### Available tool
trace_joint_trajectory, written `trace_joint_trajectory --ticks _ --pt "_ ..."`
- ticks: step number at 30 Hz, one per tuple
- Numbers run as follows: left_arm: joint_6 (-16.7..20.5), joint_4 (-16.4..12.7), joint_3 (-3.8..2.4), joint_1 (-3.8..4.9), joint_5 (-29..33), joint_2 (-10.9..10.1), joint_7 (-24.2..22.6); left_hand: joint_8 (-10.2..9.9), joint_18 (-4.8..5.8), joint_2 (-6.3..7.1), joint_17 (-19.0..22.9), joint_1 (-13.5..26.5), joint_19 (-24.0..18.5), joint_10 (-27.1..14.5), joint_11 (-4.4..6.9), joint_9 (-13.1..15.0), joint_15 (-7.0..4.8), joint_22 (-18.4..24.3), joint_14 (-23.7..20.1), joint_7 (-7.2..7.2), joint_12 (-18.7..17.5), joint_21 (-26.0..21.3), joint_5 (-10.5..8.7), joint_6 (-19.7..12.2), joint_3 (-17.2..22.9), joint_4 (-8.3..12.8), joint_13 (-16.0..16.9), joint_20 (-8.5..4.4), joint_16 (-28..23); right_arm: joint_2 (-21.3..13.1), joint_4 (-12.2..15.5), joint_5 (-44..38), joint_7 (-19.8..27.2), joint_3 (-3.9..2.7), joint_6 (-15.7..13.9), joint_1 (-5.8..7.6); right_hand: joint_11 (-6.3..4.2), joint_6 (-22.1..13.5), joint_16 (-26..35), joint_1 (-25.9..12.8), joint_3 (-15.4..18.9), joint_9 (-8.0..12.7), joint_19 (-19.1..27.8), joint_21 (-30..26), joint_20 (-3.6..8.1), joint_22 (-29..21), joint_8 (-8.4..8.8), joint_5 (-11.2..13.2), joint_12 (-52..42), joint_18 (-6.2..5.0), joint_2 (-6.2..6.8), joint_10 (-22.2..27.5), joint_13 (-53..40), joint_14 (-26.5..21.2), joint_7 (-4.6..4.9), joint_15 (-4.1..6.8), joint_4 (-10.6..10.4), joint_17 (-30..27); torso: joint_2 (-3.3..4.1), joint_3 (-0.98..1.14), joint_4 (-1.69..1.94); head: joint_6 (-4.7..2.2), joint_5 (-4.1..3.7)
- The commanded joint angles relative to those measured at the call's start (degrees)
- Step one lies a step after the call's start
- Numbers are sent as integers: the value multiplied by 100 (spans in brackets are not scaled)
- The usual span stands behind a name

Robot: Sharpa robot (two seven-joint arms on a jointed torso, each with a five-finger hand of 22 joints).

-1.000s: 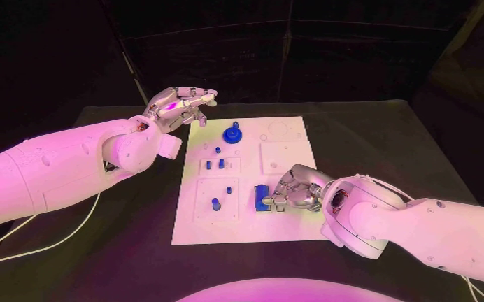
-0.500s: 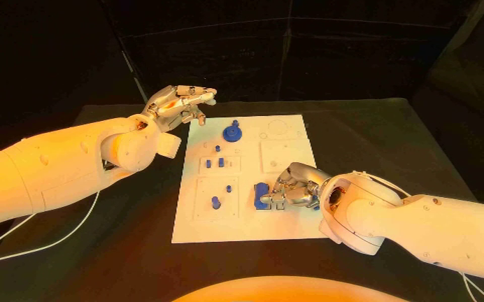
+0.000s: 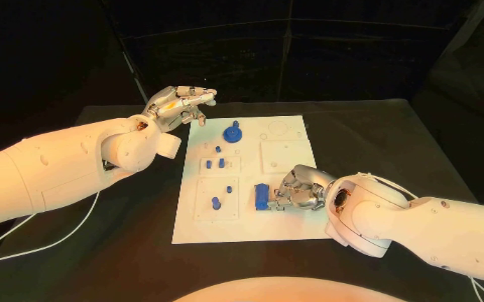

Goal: Assemble the parts on the task board

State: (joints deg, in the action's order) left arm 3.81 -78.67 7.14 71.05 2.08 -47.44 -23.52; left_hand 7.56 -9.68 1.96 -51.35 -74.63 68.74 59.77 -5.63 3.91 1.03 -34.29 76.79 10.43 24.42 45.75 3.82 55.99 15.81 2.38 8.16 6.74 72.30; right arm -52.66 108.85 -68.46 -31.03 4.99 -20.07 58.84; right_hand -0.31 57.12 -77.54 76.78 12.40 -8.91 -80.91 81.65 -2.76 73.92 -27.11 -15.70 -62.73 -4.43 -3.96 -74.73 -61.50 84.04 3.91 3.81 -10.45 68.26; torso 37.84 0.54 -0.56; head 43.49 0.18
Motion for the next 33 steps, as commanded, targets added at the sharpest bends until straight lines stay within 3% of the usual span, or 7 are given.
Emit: trace_joint_trajectory --ticks 1,10,23,29,33 --pt "-18 -6 -4 8 -10 -3 -74 21 -83 -15 -6 -25 -37 -43 -17 -3 3 1 -28 0 24 -24 12 -38 -17 20 6 11 29 -10 31 -65 -23 2 120 3 -5 34 -18 30 8 -8 -10 34 44 5 -41 -32 -9 75 40 -56 -8 214 9 32 24 6 2 -3 -7 -1 -5" --pt "15 -6 -4 7 -10 -8 -113 24 -81 -20 -12 -31 -31 -42 -15 -3 3 -12 -25 -2 28 -14 13 -37 -15 22 7 11 33 2 46 -101 8 2 108 3 -9 34 -24 52 18 -10 -11 34 48 8 -51 -58 -18 76 47 -67 -27 217 6 36 49 20 10 -5 7 0 -15" --pt "1 -1 -4 7 -10 -18 -106 24 -81 -20 -12 -31 -31 -42 -15 -3 3 -12 -25 -2 28 -14 13 -37 -15 22 7 11 33 -101 261 -103 290 -1 -37 3 -7 55 -55 -123 157 -22 -38 58 51 55 -93 -64 -81 87 90 -130 -108 229 5 37 -36 82 -1 -3 -7 5 -14" --pt "-15 3 -3 7 -10 1 -98 24 -81 -20 -12 -31 -31 -42 -15 -3 3 -12 -25 -2 28 -14 13 -37 -15 22 7 11 33 -39 204 -77 285 -1 -94 3 -12 67 -95 -170 190 -29 -68 86 54 108 -113 -50 -121 98 74 -163 -155 245 -1 40 -68 149 8 -3 16 4 -33" --pt "-15 3 -3 7 -10 4 -93 24 -81 -20 -12 -31 -31 -42 -15 -3 3 -12 -25 -2 28 -14 13 -37 -15 22 7 11 33 50 104 -72 200 -1 -124 4 -26 98 -140 -270 243 -45 -111 127 61 180 -160 -23 -194 113 15 -223 -238 262 -19 50 -152 219 10 -5 8 -2 -16"
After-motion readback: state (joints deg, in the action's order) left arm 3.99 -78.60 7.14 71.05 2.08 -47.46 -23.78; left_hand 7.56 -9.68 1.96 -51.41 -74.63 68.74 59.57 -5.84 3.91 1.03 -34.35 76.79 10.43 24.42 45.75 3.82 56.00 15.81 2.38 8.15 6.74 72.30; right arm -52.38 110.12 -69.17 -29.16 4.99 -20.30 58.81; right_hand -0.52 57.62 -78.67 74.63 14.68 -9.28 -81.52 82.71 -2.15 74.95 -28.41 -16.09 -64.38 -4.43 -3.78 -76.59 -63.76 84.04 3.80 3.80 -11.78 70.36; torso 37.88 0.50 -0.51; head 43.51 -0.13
